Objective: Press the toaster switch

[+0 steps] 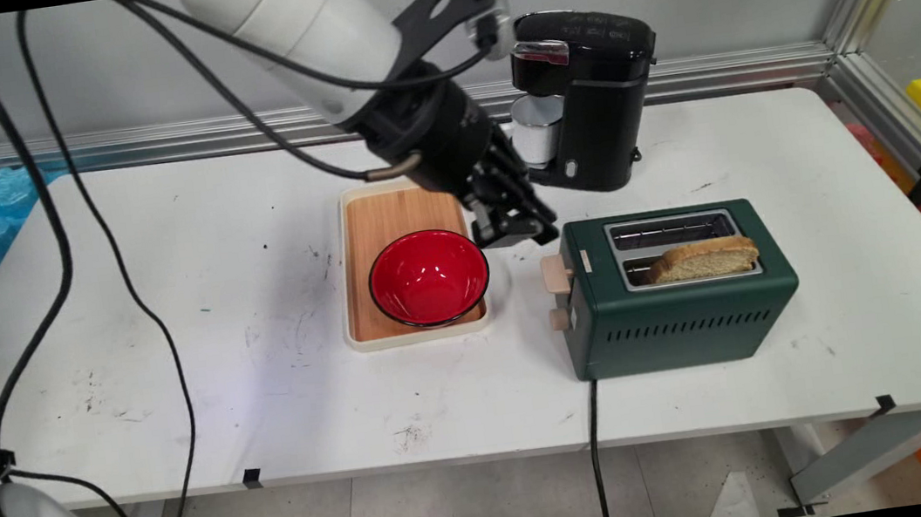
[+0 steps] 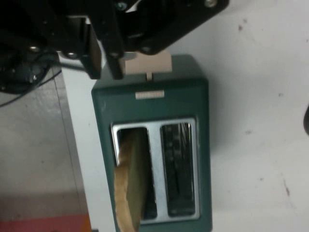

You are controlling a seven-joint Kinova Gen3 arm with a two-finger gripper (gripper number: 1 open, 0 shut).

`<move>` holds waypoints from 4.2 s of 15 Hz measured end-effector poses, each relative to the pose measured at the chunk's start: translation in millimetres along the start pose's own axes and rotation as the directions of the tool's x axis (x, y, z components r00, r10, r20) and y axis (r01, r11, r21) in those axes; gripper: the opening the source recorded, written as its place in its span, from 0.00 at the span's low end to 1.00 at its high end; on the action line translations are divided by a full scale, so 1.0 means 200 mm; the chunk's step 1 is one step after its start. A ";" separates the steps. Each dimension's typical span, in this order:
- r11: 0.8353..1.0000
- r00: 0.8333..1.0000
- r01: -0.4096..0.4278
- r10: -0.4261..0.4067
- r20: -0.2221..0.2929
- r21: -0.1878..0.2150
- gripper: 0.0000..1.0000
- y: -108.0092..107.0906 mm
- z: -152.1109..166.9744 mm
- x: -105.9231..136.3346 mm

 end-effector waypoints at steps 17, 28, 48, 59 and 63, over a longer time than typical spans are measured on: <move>0.998 0.992 -0.059 0.055 0.116 0.037 0.00 -0.03 0.12 -0.02; 0.996 0.992 -0.041 0.031 0.121 0.078 0.00 -0.08 0.35 -0.01; 0.994 0.985 0.093 -0.100 0.139 0.057 0.00 -0.02 0.55 -0.04; 0.993 0.981 0.115 -0.120 0.154 0.042 0.00 0.00 0.57 -0.10; 0.993 0.983 0.108 -0.114 0.144 0.046 0.00 -0.01 0.59 -0.12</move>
